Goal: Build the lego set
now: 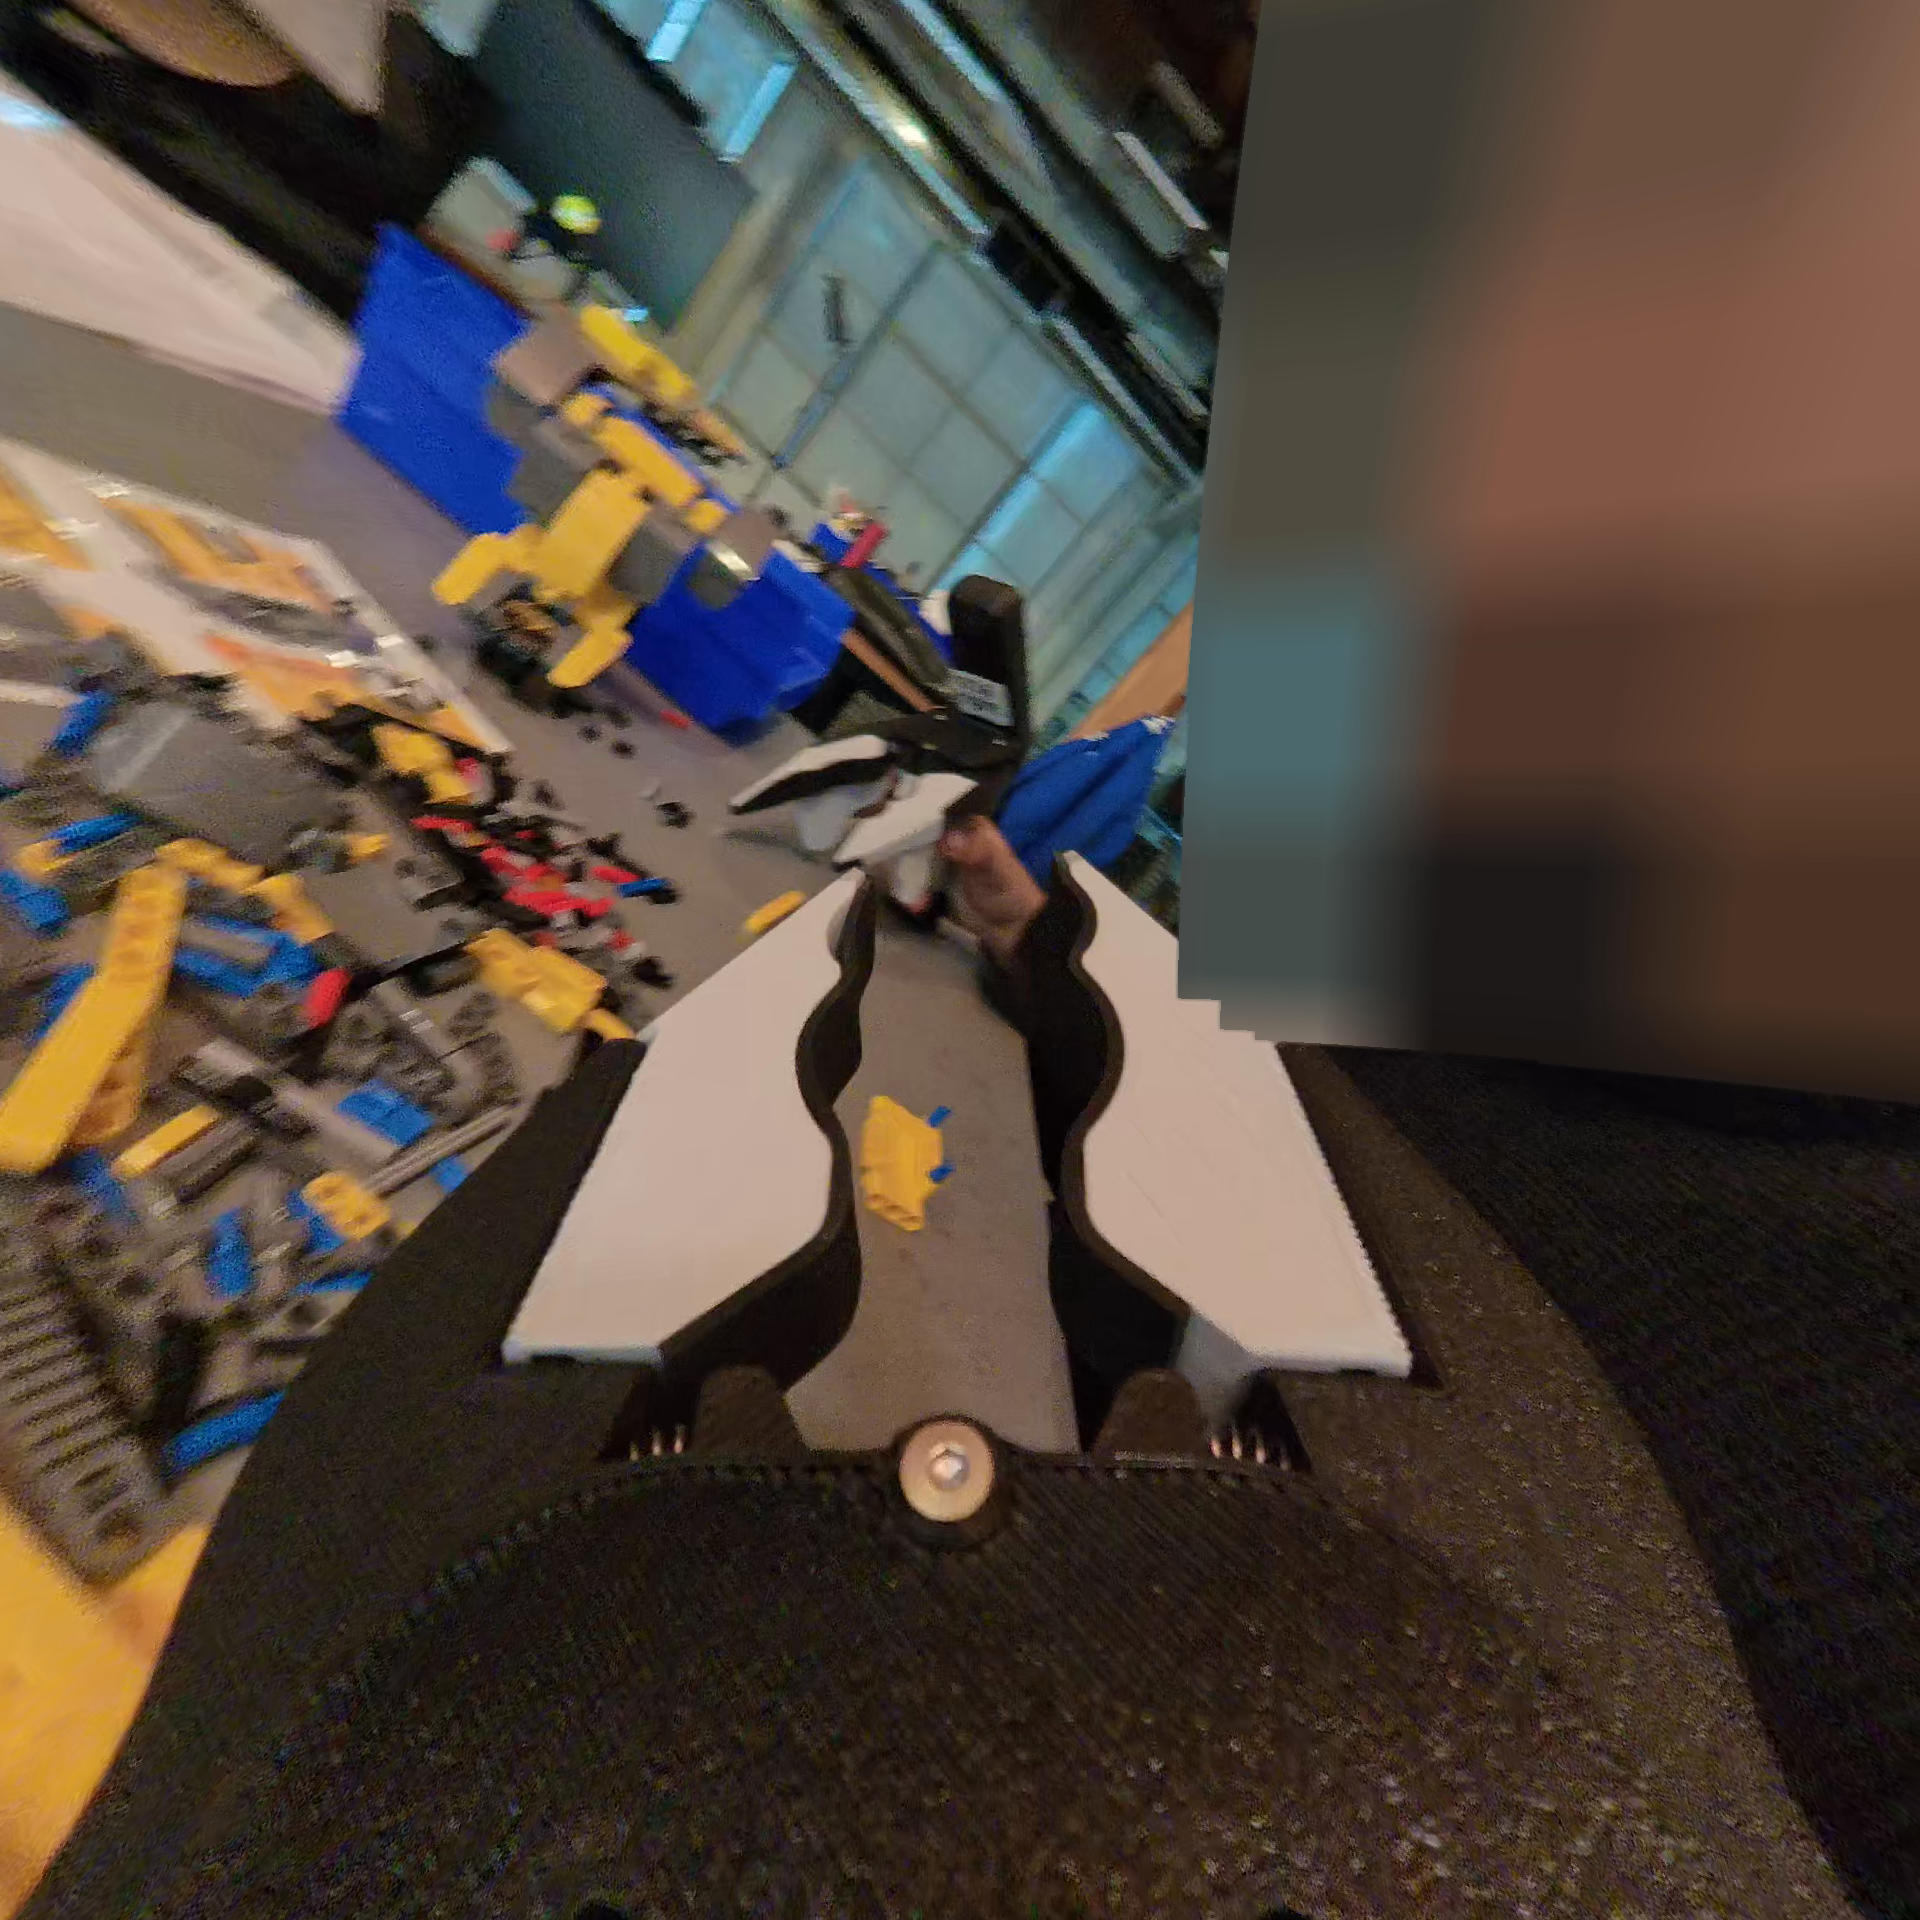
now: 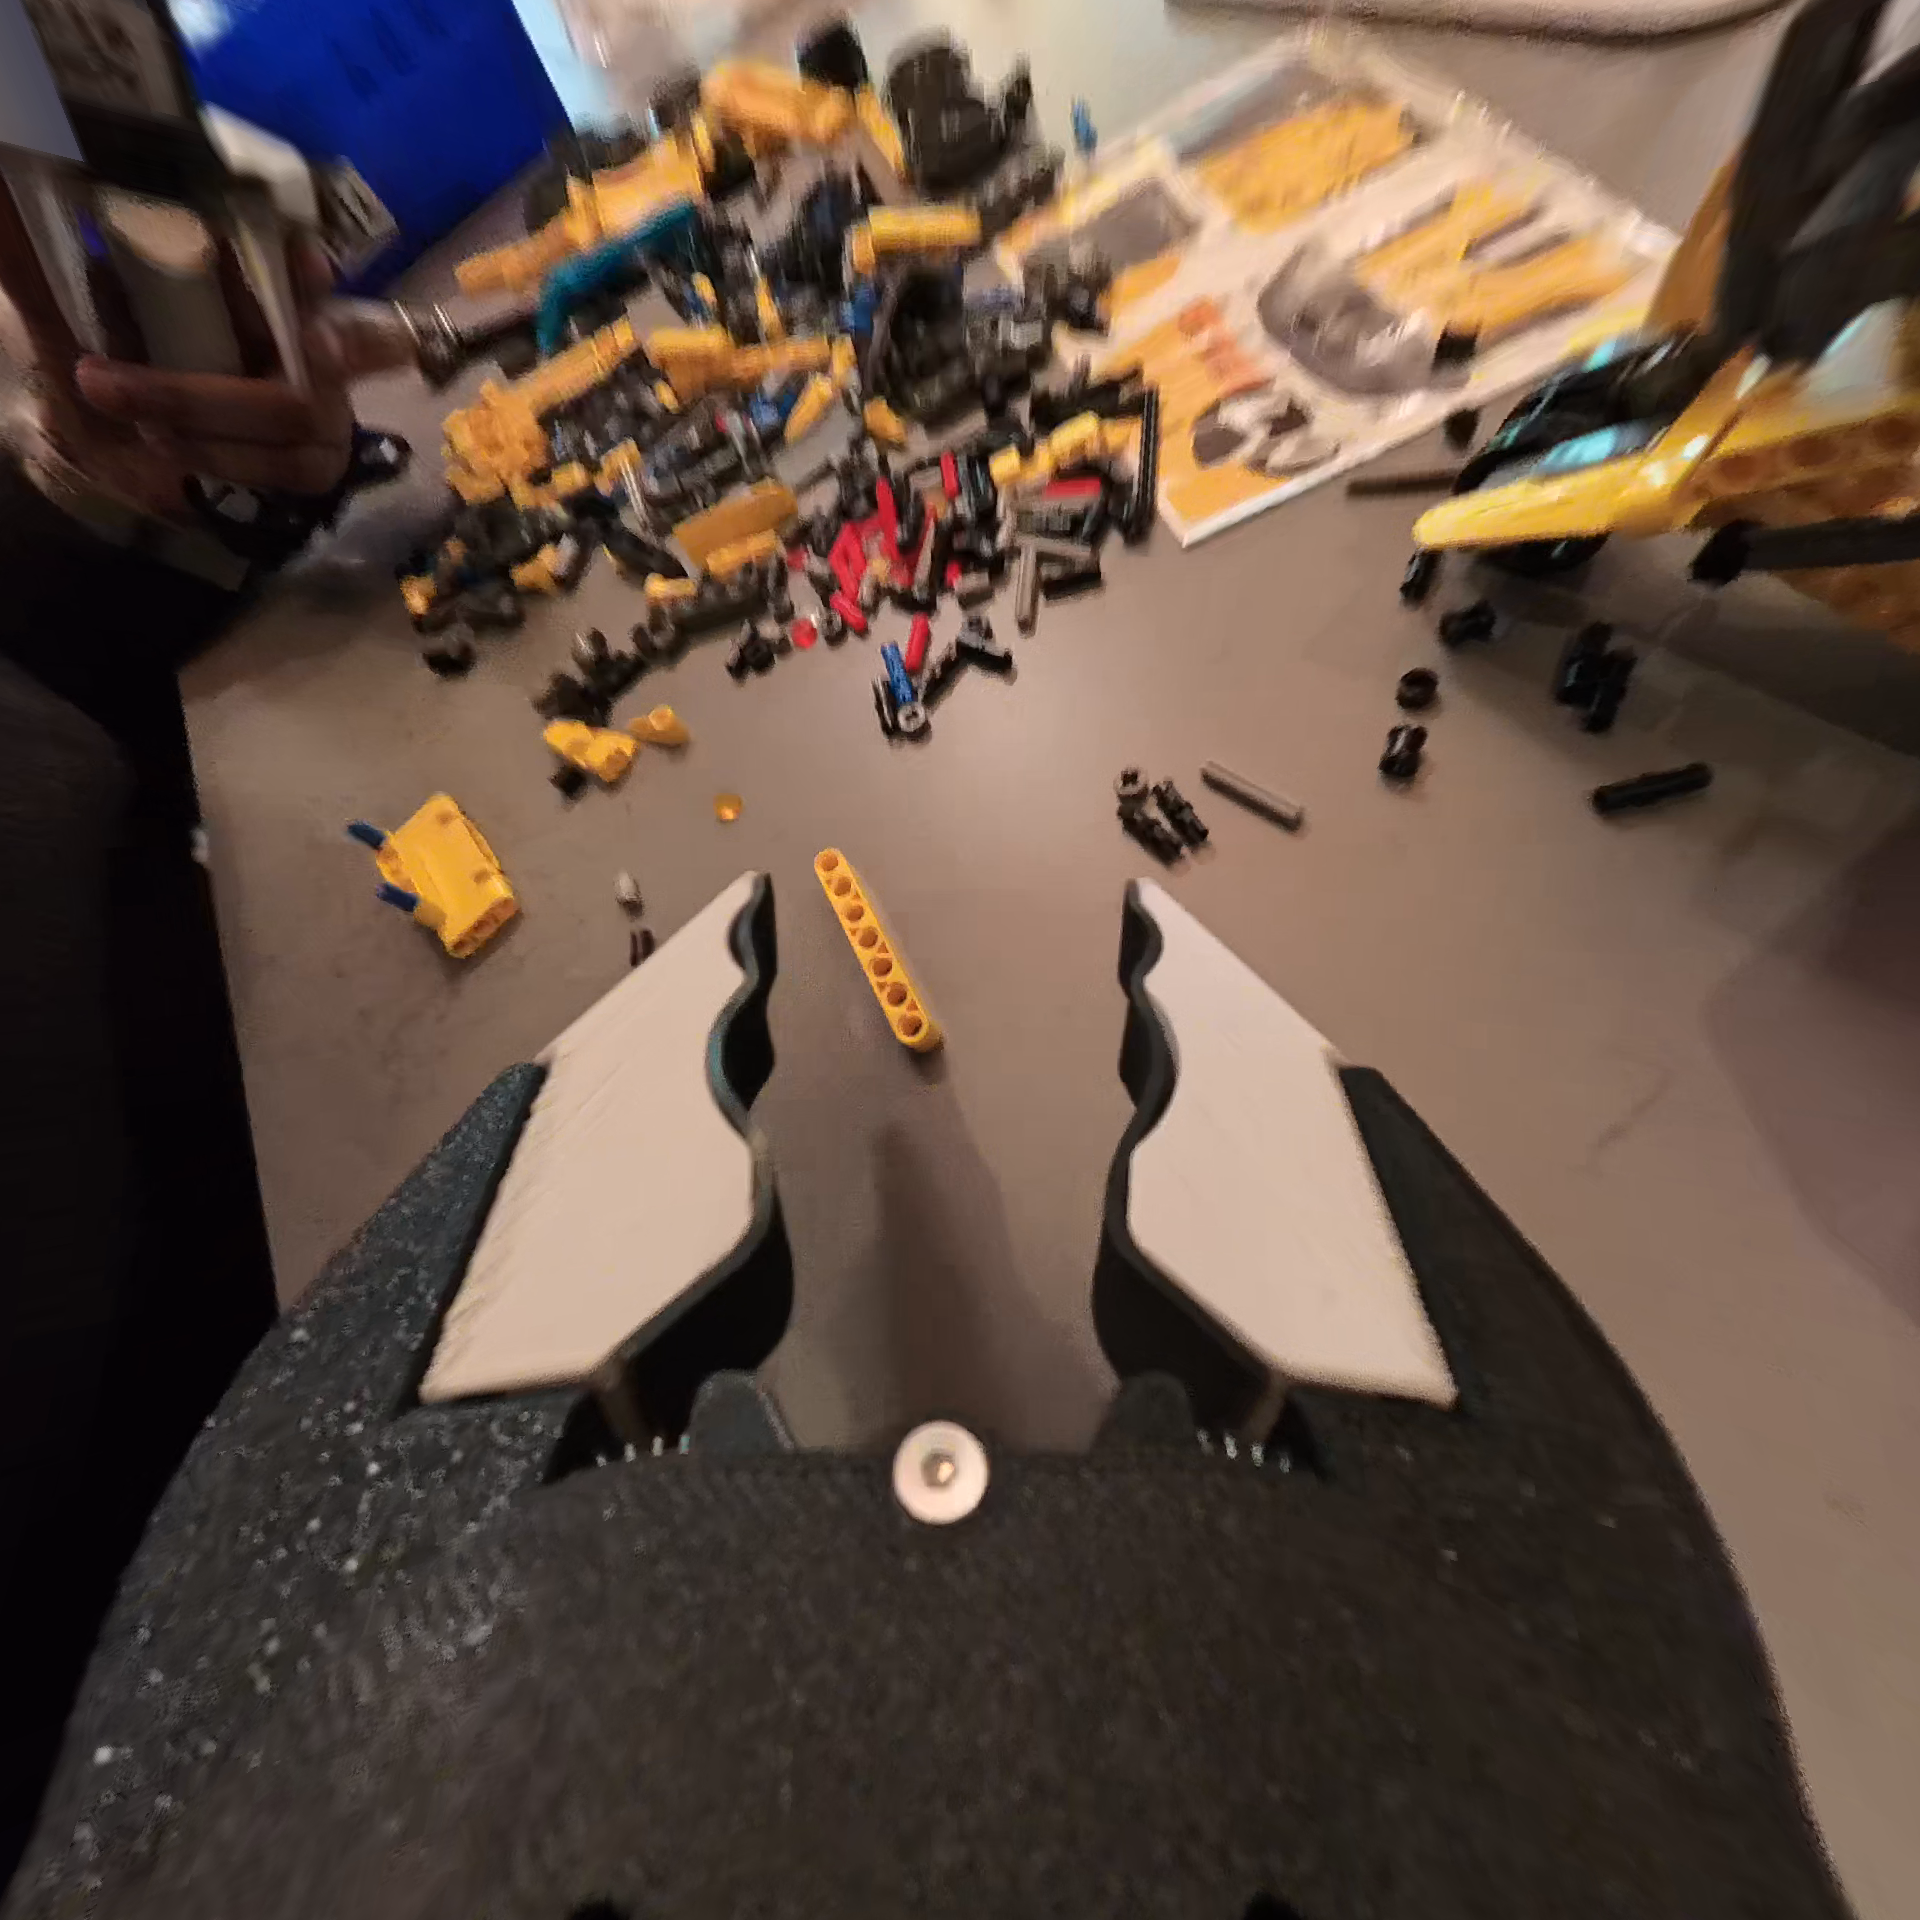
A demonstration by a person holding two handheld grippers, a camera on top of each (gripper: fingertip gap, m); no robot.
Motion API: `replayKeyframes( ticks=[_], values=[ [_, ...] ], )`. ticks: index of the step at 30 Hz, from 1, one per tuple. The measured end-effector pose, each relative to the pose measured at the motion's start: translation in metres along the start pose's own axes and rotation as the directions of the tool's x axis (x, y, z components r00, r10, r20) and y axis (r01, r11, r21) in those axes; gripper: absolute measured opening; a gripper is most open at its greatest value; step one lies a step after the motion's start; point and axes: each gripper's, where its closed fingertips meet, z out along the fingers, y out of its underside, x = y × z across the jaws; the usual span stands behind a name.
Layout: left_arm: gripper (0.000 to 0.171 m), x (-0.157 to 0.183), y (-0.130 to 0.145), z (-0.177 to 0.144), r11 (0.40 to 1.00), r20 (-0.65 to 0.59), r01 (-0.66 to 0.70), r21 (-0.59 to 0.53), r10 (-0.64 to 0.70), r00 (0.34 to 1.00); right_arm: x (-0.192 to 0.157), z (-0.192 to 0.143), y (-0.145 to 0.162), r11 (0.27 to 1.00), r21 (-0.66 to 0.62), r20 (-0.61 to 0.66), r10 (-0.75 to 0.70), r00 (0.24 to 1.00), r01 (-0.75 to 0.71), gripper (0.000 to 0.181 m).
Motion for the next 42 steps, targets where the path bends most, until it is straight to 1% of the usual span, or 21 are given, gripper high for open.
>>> replayKeyframes(
  ticks=[2, 3, 4, 5, 6, 9, 10, 12, 14, 16, 18, 20, 23, 24, 26, 28, 31, 34, 37, 40, 42],
  values=[
    [0.028, 0.020, 0.003, 0.002, 0.999, -0.098, -0.033, -0.016, 0.032, 0.995, -0.002, -0.011, -0.015, 0.993, 0.116, 0.008, -0.002, 1.000, 0.001, 0.069],
    [0.026, 0.025, 0.007, 0.004, 0.998, -0.120, -0.059, -0.036, 0.055, 0.991, -0.002, -0.017, -0.021, 0.986, 0.167, 0.006, 0.000, 1.000, -0.001, 0.070],
    [0.017, 0.027, 0.012, 0.006, 0.994, -0.121, -0.095, -0.060, 0.087, 0.989, -0.002, -0.022, -0.025, 0.979, 0.205, -0.003, 0.000, 1.000, 0.001, 0.071],
    [0.003, 0.026, 0.016, 0.010, 0.989, -0.099, -0.130, -0.075, 0.122, 0.987, 0.000, -0.025, -0.028, 0.973, 0.230, -0.024, -0.001, 1.000, 0.006, 0.071],
    [0.000, 0.023, 0.018, 0.015, 0.986, -0.056, -0.150, -0.074, 0.146, 0.988, 0.002, -0.027, -0.029, 0.969, 0.246, -0.054, 0.001, 0.999, 0.012, 0.071],
    [0.000, 0.028, 0.025, 0.046, 0.989, -0.007, -0.128, -0.078, 0.127, 0.992, 0.004, -0.036, -0.028, 0.958, 0.288, -0.110, 0.022, 0.994, 0.011, 0.070],
    [0.000, 0.027, 0.031, 0.059, 0.985, 0.013, -0.132, -0.109, 0.134, 0.991, 0.001, -0.041, -0.029, 0.947, 0.321, -0.110, 0.031, 0.993, 0.006, 0.068],
    [0.015, 0.009, 0.045, 0.083, 0.956, 0.124, -0.173, -0.236, 0.207, 0.971, -0.005, -0.054, -0.033, 0.915, 0.402, -0.104, 0.055, 0.993, -0.008, 0.067],
    [0.028, -0.015, 0.059, 0.101, 0.869, 0.207, -0.252, -0.427, 0.365, 0.908, -0.011, -0.065, -0.034, 0.884, 0.467, -0.097, 0.070, 0.993, -0.017, 0.065],
    [0.030, -0.041, 0.065, 0.114, 0.739, 0.240, -0.323, -0.592, 0.543, 0.804, -0.019, -0.072, -0.034, 0.864, 0.503, -0.080, 0.055, 0.995, -0.007, 0.063],
    [0.030, -0.063, 0.068, 0.124, 0.620, 0.226, -0.347, -0.704, 0.659, 0.718, -0.024, -0.073, -0.034, 0.860, 0.510, -0.046, 0.050, 0.998, -0.020, 0.064],
    [0.030, -0.084, 0.068, 0.133, 0.558, 0.230, -0.314, -0.768, 0.699, 0.677, -0.025, -0.071, -0.033, 0.866, 0.499, -0.023, 0.058, 0.998, -0.039, 0.064],
    [0.026, -0.109, 0.069, 0.142, 0.509, 0.233, -0.278, -0.815, 0.726, 0.647, -0.029, -0.065, -0.031, 0.880, 0.473, -0.006, 0.049, 0.999, -0.040, 0.065],
    [0.024, -0.115, 0.070, 0.144, 0.503, 0.231, -0.262, -0.824, 0.719, 0.655, -0.030, -0.065, -0.030, 0.881, 0.471, -0.003, 0.044, 0.999, -0.037, 0.065],
    [0.021, -0.121, 0.078, 0.146, 0.505, 0.229, -0.210, -0.837, 0.673, 0.703, -0.031, -0.066, -0.031, 0.879, 0.476, 0.000, 0.040, 0.999, -0.035, 0.065],
    [0.019, -0.123, 0.087, 0.142, 0.484, 0.213, -0.176, -0.857, 0.644, 0.735, -0.031, -0.066, -0.031, 0.876, 0.480, 0.013, 0.047, 0.999, -0.048, 0.065],
    [0.014, -0.125, 0.088, 0.138, 0.461, 0.198, -0.190, -0.867, 0.668, 0.717, -0.033, -0.062, -0.030, 0.882, 0.464, 0.051, 0.063, 0.997, -0.079, 0.065],
    [0.013, -0.121, 0.093, 0.139, 0.463, 0.183, -0.194, -0.865, 0.651, 0.736, -0.033, -0.059, -0.029, 0.893, 0.445, 0.041, 0.060, 0.997, -0.072, 0.065],
    [0.004, -0.122, 0.092, 0.136, 0.463, 0.191, -0.197, -0.864, 0.664, 0.723, -0.033, -0.060, -0.030, 0.889, 0.452, 0.043, 0.060, 0.997, -0.073, 0.065],
    [0.003, -0.122, 0.092, 0.134, 0.468, 0.192, -0.204, -0.860, 0.666, 0.721, -0.032, -0.061, -0.030, 0.885, 0.456, 0.054, 0.072, 0.996, -0.089, 0.065],
    [0.003, -0.122, 0.087, 0.132, 0.466, 0.192, -0.226, -0.855, 0.691, 0.697, -0.031, -0.060, -0.030, 0.887, 0.453, 0.054, 0.076, 0.996, -0.092, 0.065]
  ],
)
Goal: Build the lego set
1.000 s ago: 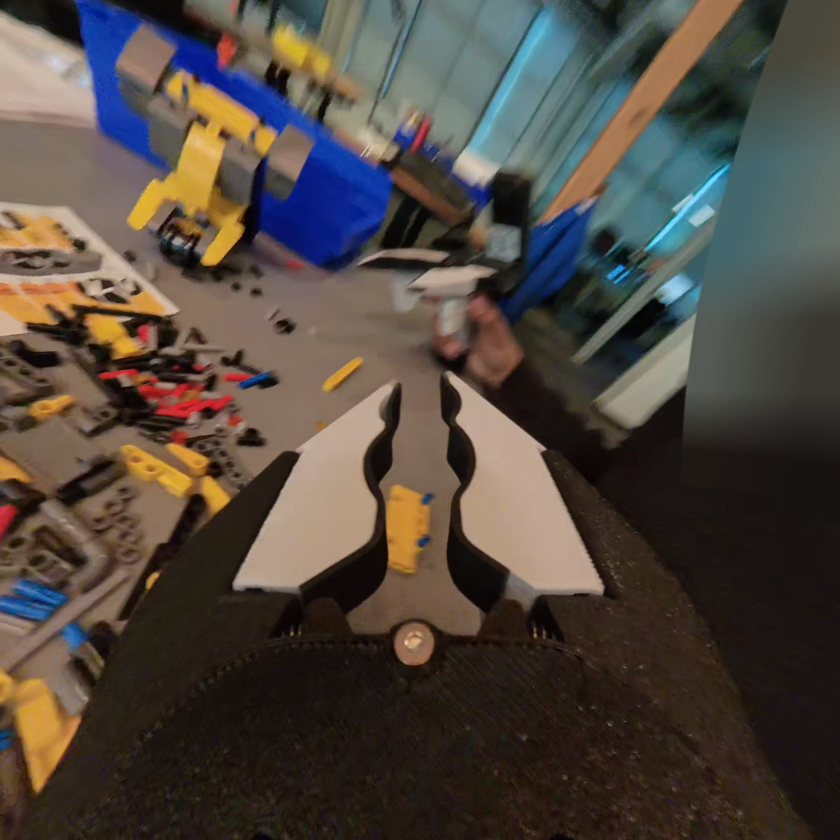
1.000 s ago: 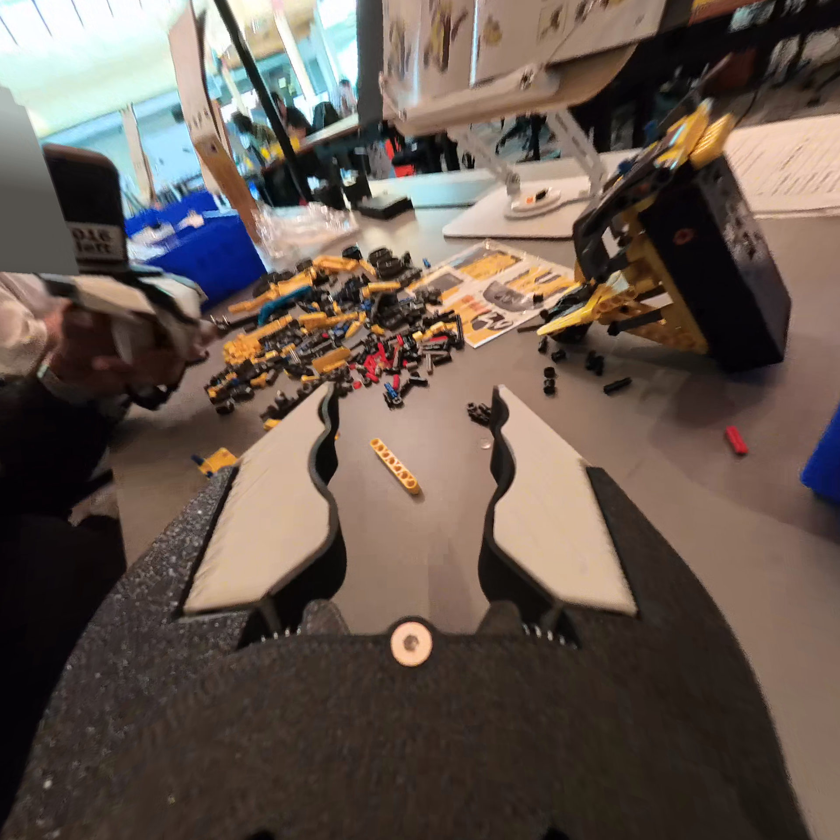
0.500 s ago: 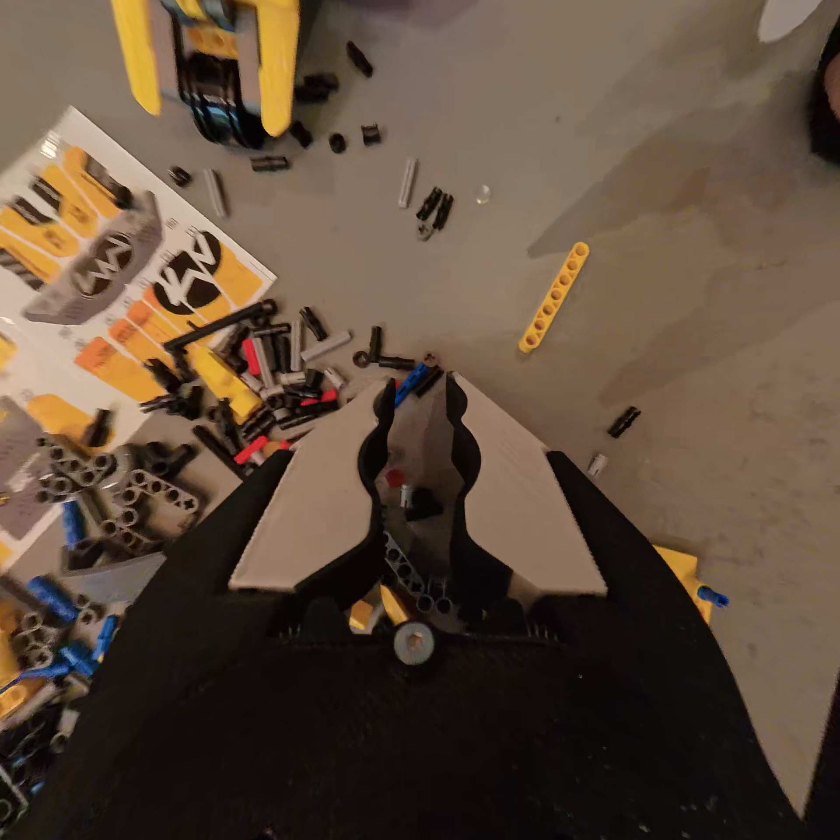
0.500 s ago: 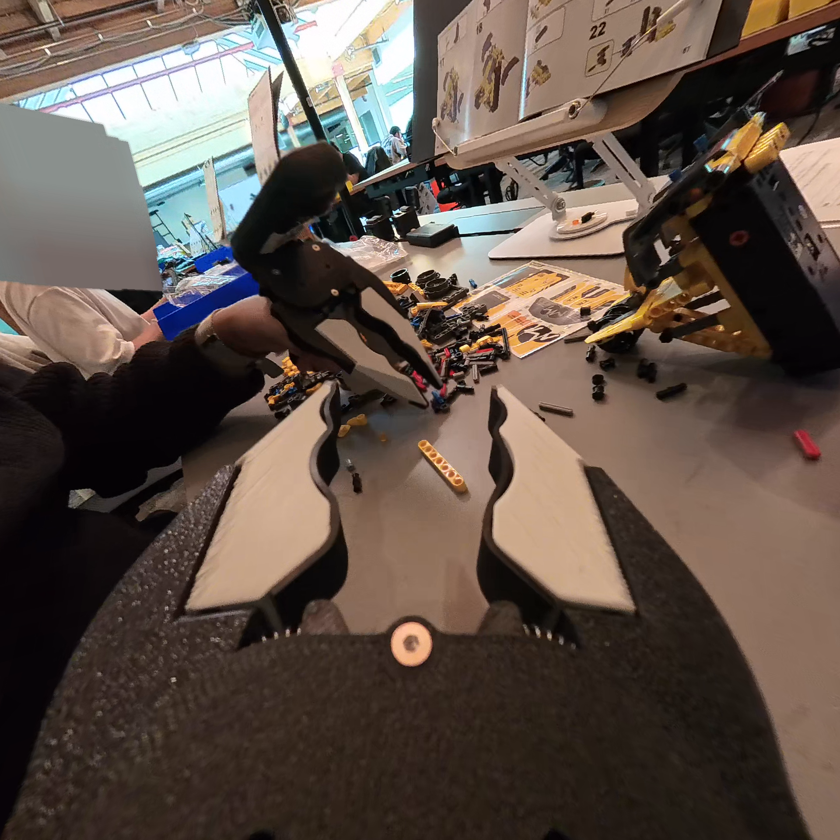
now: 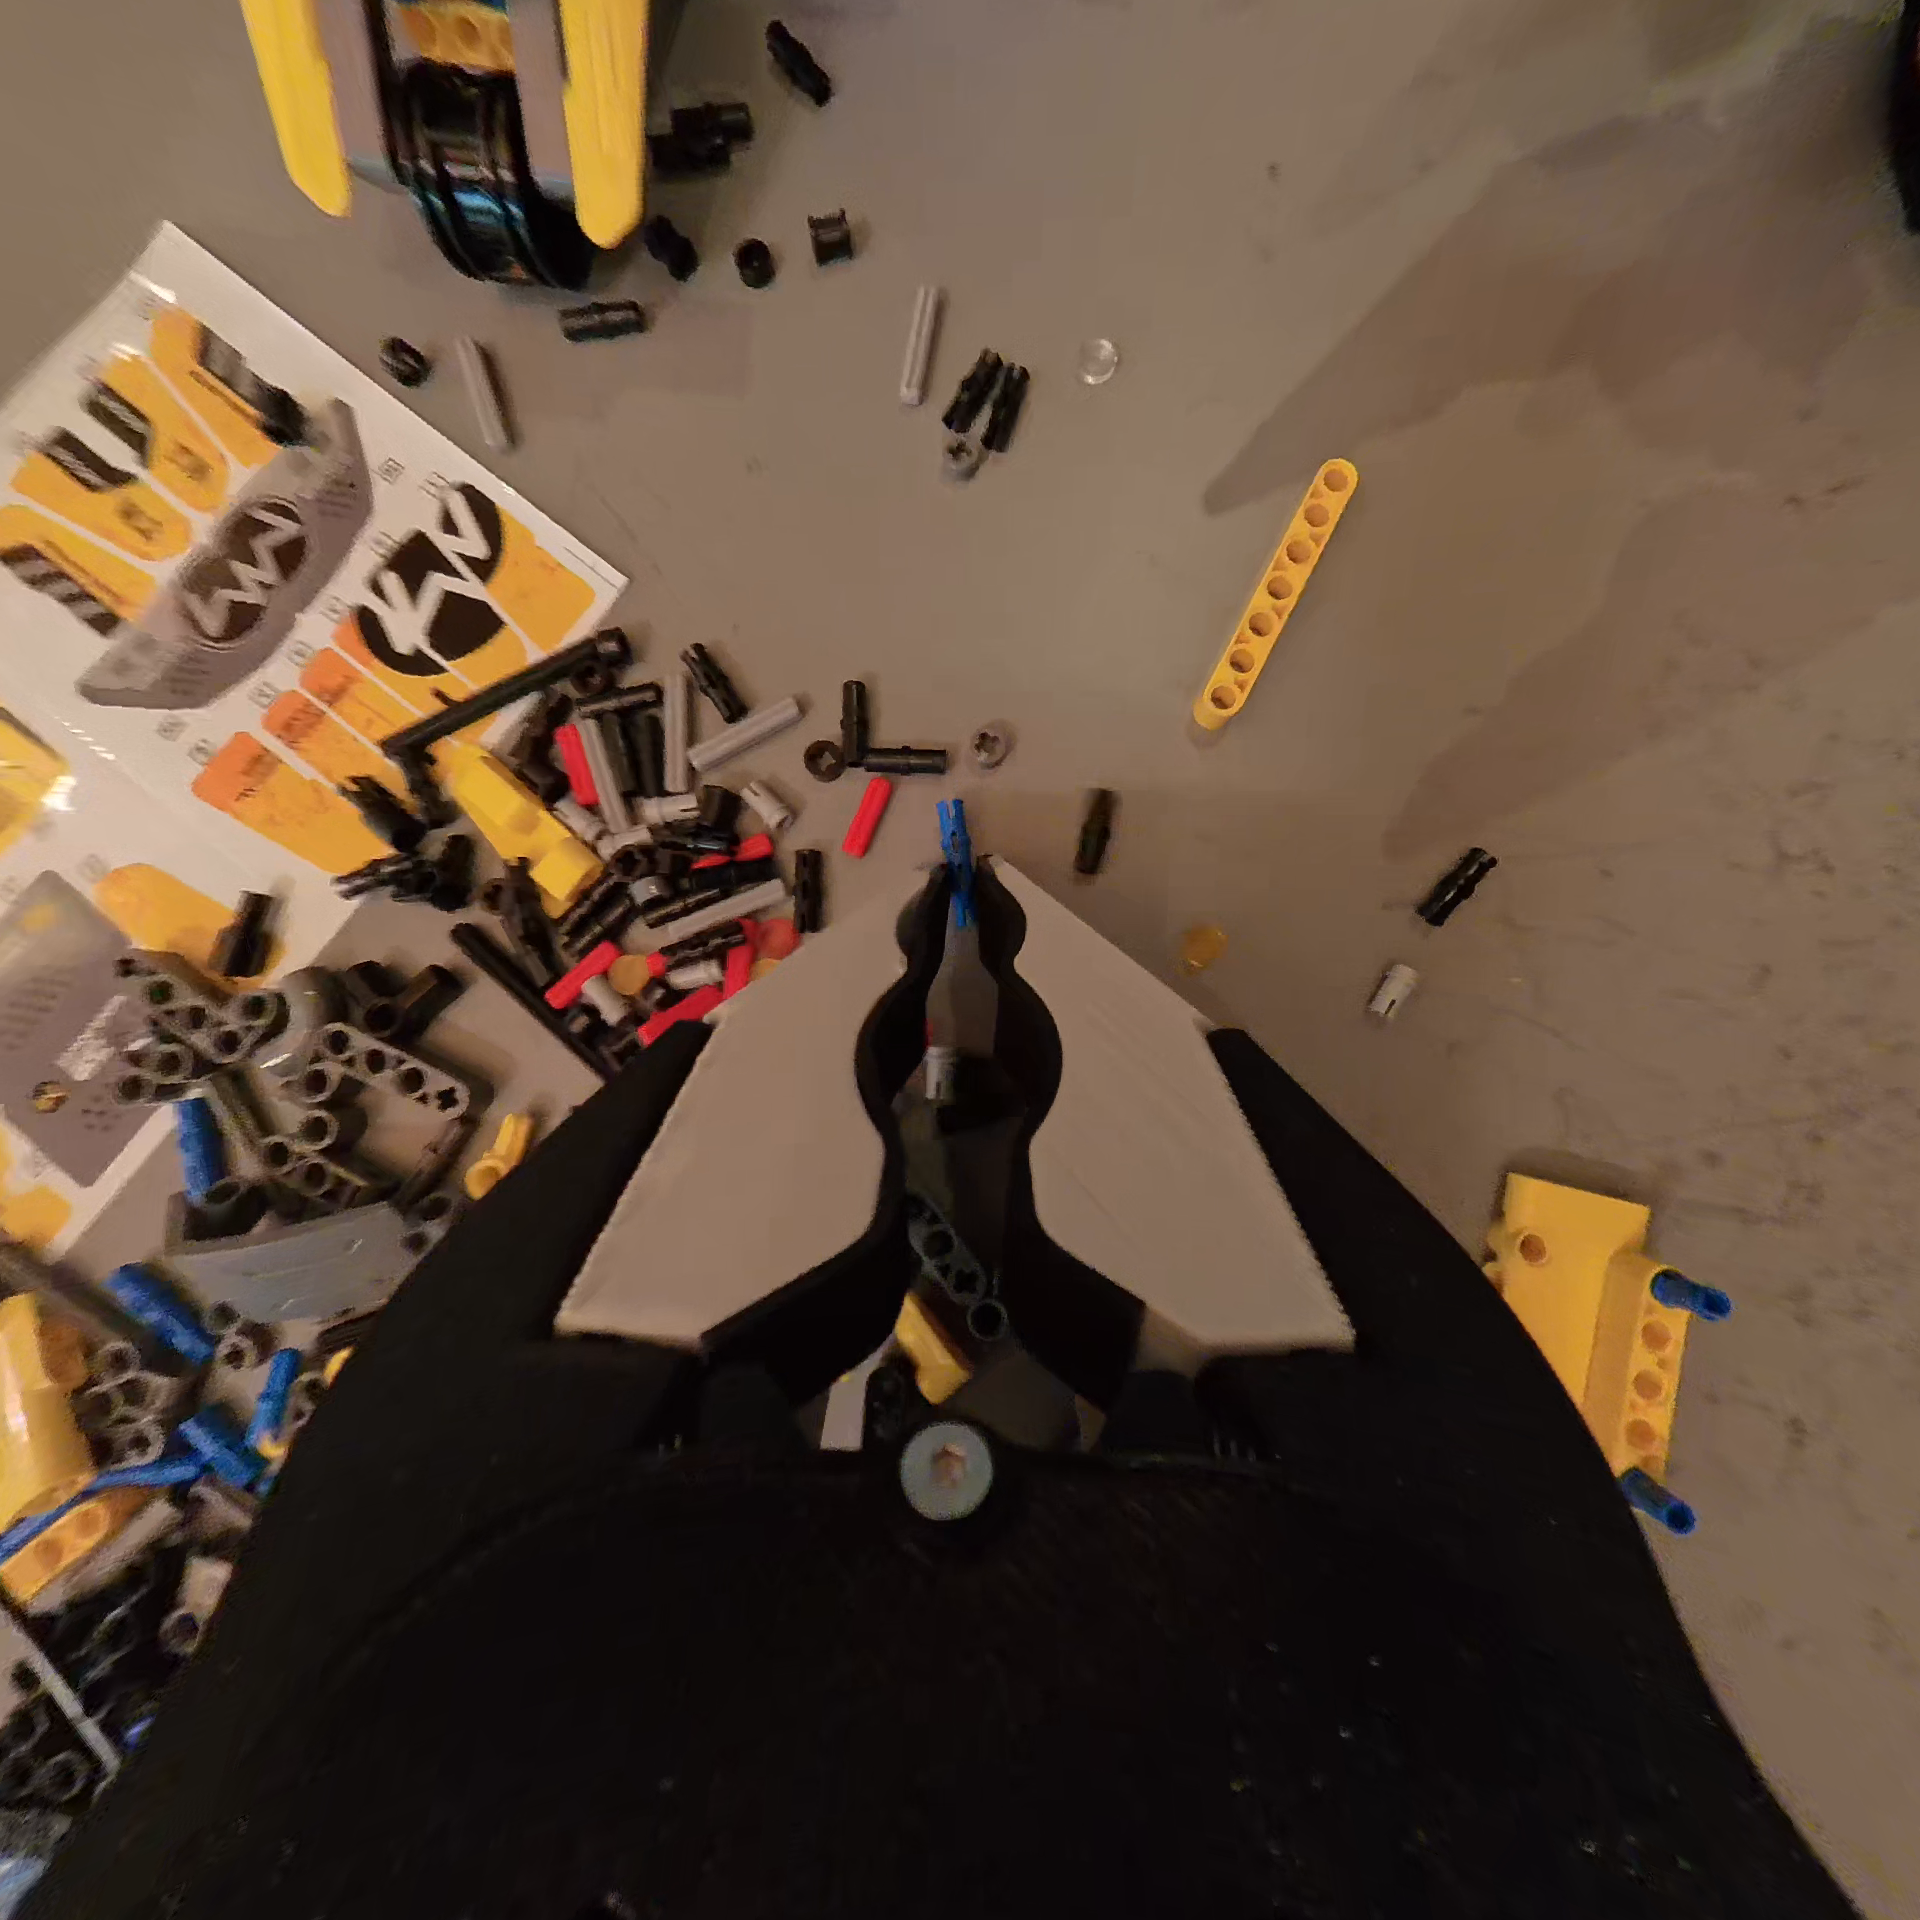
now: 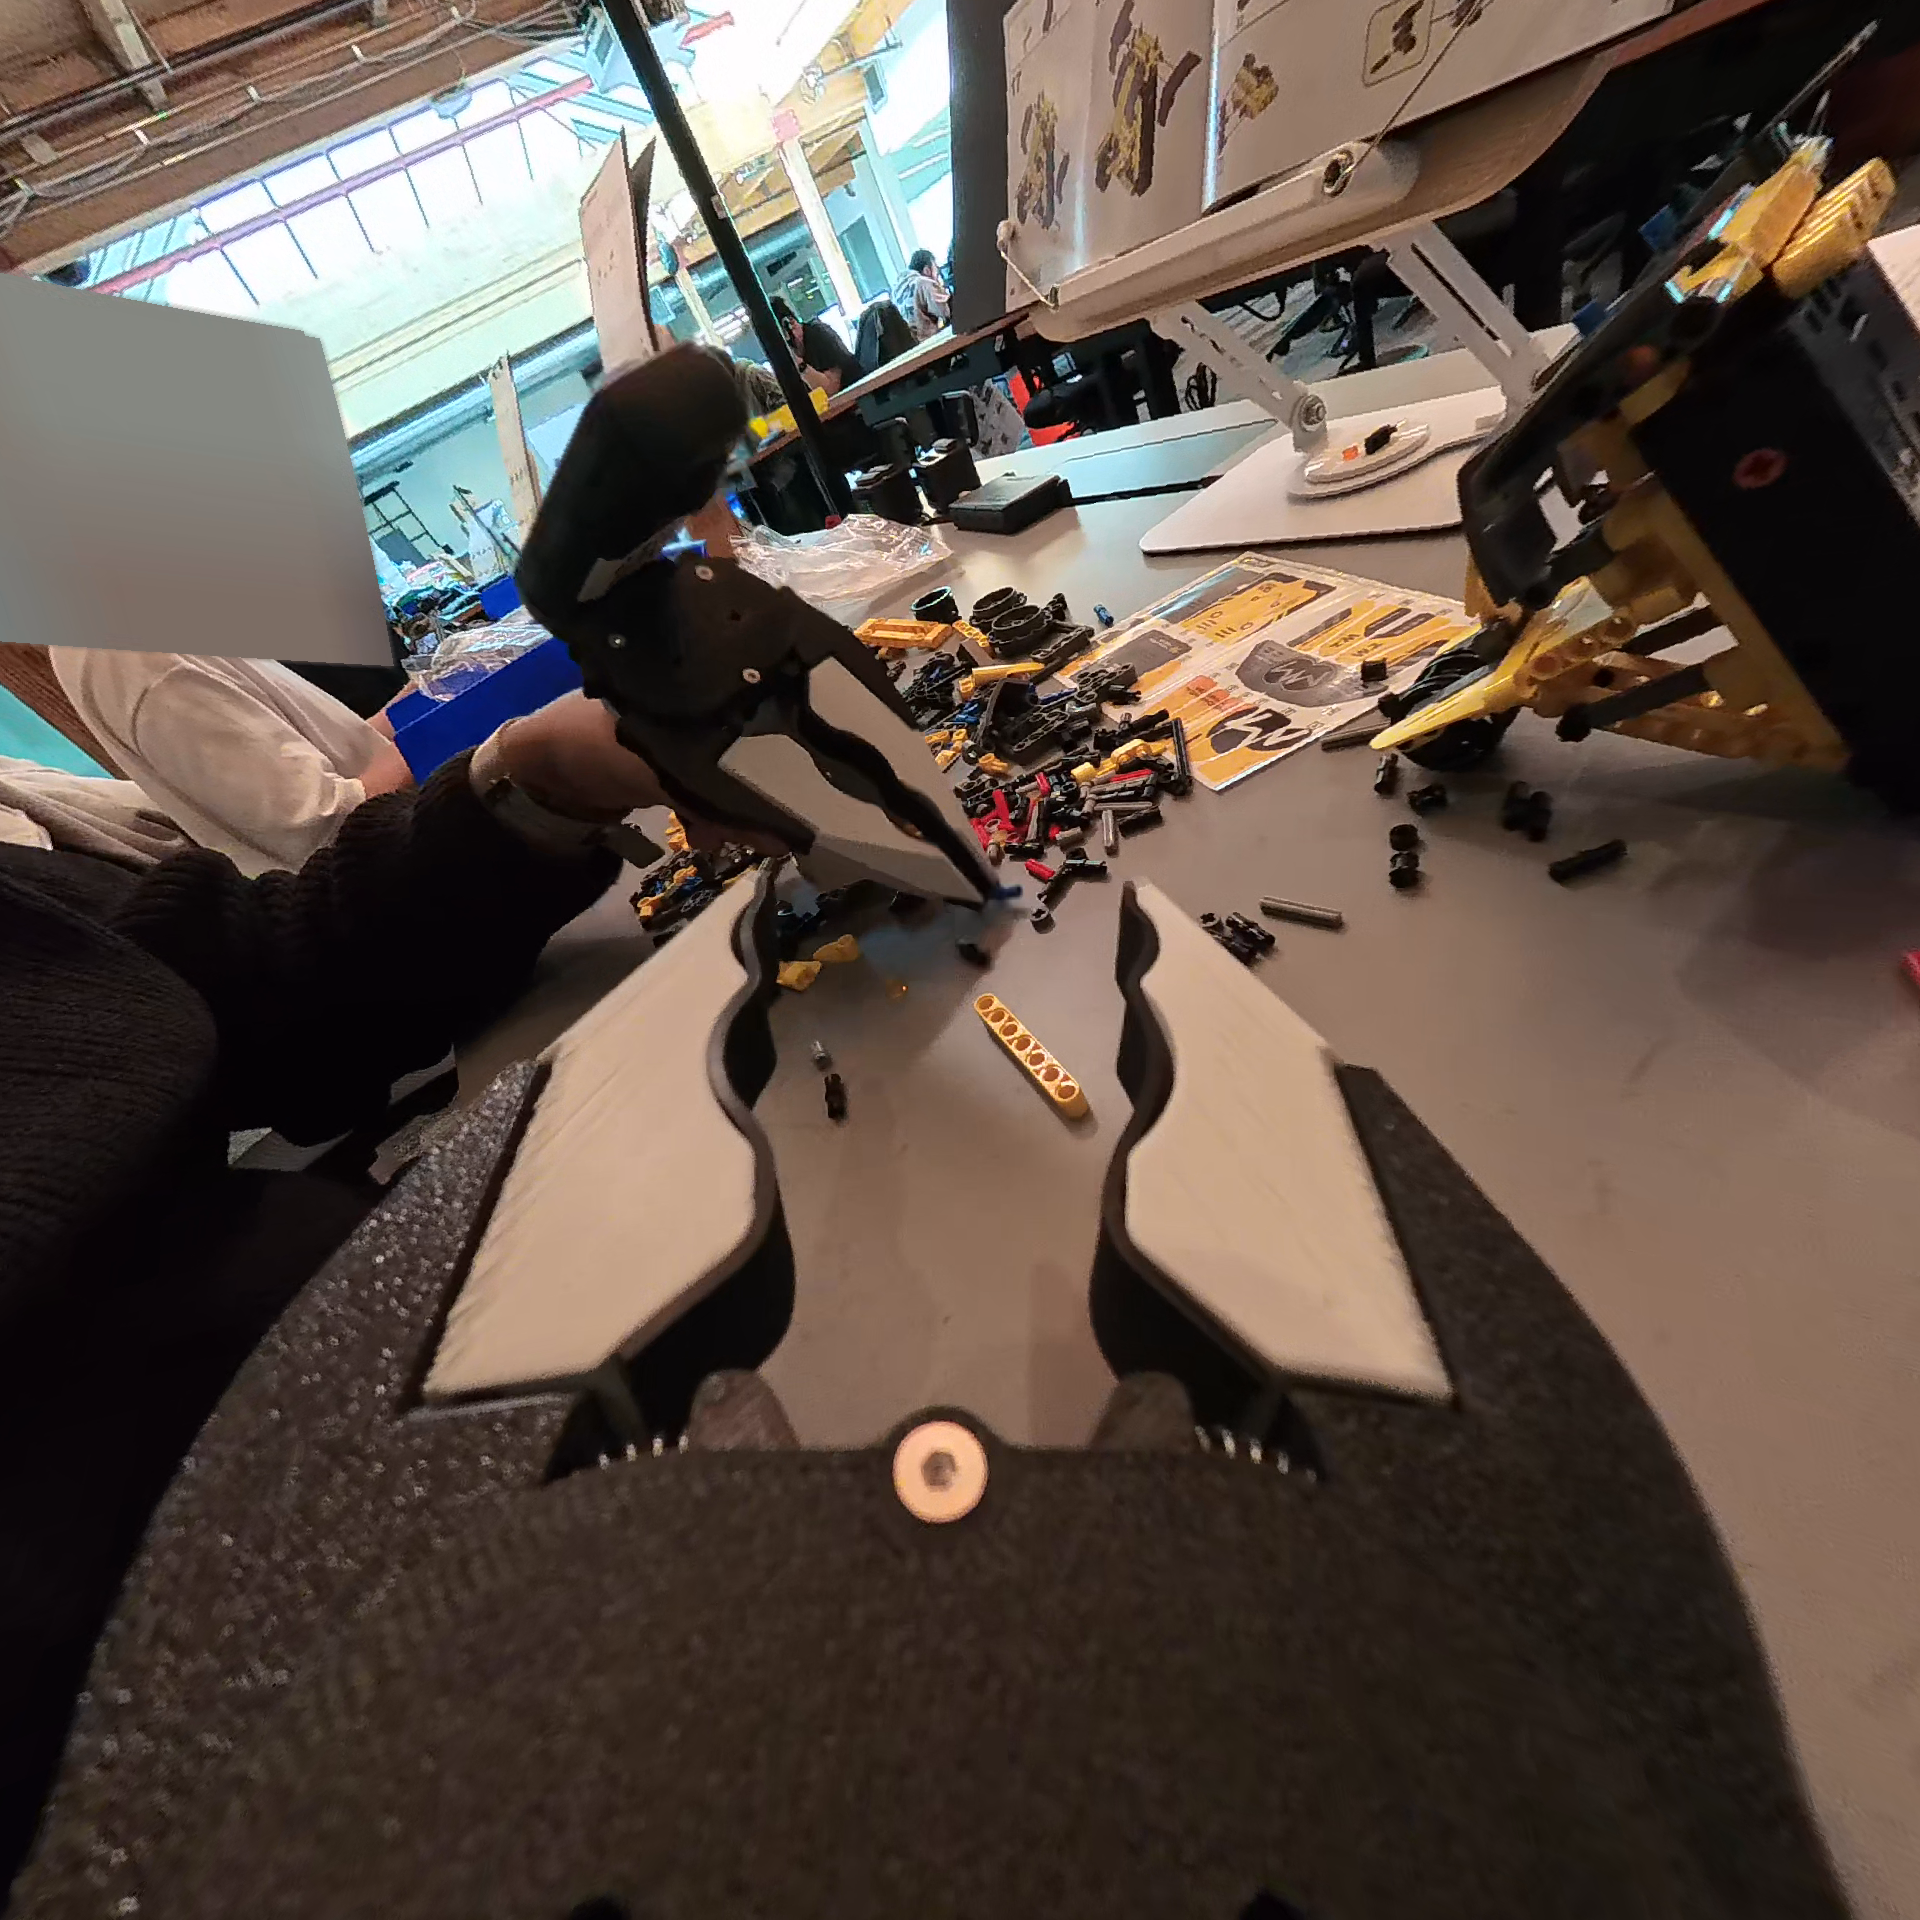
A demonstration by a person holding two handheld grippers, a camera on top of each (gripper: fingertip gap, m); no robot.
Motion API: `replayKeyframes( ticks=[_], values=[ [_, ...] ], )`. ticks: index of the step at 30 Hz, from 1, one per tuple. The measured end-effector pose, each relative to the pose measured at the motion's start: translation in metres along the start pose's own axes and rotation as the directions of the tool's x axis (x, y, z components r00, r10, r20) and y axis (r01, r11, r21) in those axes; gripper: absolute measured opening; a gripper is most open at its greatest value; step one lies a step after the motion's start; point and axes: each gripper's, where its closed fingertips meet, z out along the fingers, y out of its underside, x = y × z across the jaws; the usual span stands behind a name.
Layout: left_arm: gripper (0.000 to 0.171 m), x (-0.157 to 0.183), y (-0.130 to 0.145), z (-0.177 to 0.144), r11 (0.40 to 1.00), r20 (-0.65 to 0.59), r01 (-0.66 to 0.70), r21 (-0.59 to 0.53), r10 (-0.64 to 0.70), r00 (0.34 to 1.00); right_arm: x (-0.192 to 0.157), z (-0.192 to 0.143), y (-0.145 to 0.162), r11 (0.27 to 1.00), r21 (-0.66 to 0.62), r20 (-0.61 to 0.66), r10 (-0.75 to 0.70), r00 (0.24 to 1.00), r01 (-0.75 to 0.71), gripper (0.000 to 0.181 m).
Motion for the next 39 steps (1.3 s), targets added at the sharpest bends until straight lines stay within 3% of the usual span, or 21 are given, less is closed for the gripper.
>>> replayKeyframes(
  ticks=[3, 5, 7, 10, 15, 18, 21, 25, 27, 31, 37, 39],
  values=[
    [0.003, 0.002, -0.021, -0.016, 0.990, 0.012, -0.044, 0.138, 0.042, 0.999, 0.000, 0.002, 0.002, 1.000, -0.014, -0.008, -0.015, 1.000, 0.015, 0.065],
    [0.003, 0.028, -0.045, -0.032, 0.939, -0.052, -0.153, 0.309, 0.178, 0.983, -0.005, 0.004, 0.003, 0.999, -0.020, 0.010, -0.025, 1.000, 0.025, 0.064],
    [0.003, 0.049, -0.057, -0.042, 0.871, -0.015, -0.284, 0.400, 0.316, 0.949, -0.014, 0.008, 0.004, 0.999, -0.023, 0.061, -0.024, 0.998, 0.025, 0.058],
    [0.003, 0.075, -0.065, -0.048, 0.756, 0.101, -0.474, 0.452, 0.484, 0.869, -0.039, 0.013, 0.010, 0.999, -0.040, 0.193, -0.029, 0.981, 0.037, 0.023],
    [0.002, 0.092, -0.070, -0.052, 0.648, 0.227, -0.619, 0.444, 0.588, 0.777, -0.052, 0.023, 0.015, 0.996, -0.054, 0.215, -0.061, 0.975, 0.075, 0.018],
    [0.002, 0.089, -0.069, -0.051, 0.625, 0.275, -0.658, 0.419, 0.604, 0.748, -0.052, 0.025, 0.018, 0.996, -0.079, 0.228, -0.026, 0.973, 0.045, 0.022],
    [0.002, 0.089, -0.067, -0.049, 0.613, 0.288, -0.680, 0.402, 0.620, 0.729, -0.053, 0.025, 0.020, 0.995, -0.095, 0.245, -0.001, 0.970, 0.025, 0.010],
    [0.002, 0.092, -0.068, -0.051, 0.584, 0.316, -0.704, 0.403, 0.634, 0.706, -0.052, 0.028, 0.023, 0.992, -0.119, 0.234, 0.000, 0.972, 0.029, 0.013],
    [0.002, 0.092, -0.069, -0.052, 0.579, 0.322, -0.707, 0.406, 0.633, 0.704, -0.053, 0.029, 0.026, 0.990, -0.135, 0.242, 0.008, 0.970, 0.025, 0.016],
    [0.002, 0.092, -0.068, -0.053, 0.582, 0.312, -0.700, 0.414, 0.632, 0.710, -0.054, 0.028, 0.025, 0.991, -0.124, 0.241, -0.011, 0.971, 0.042, 0.005],
    [0.002, 0.094, -0.068, -0.054, 0.574, 0.318, -0.707, 0.413, 0.636, 0.703, -0.055, 0.029, 0.026, 0.990, -0.135, 0.252, 0.003, 0.968, 0.032, 0.012],
    [0.002, 0.094, -0.069, -0.054, 0.571, 0.325, -0.711, 0.411, 0.637, 0.699, -0.057, 0.028, 0.026, 0.990, -0.135, 0.268, 0.008, 0.963, 0.029, 0.005]
  ],
)
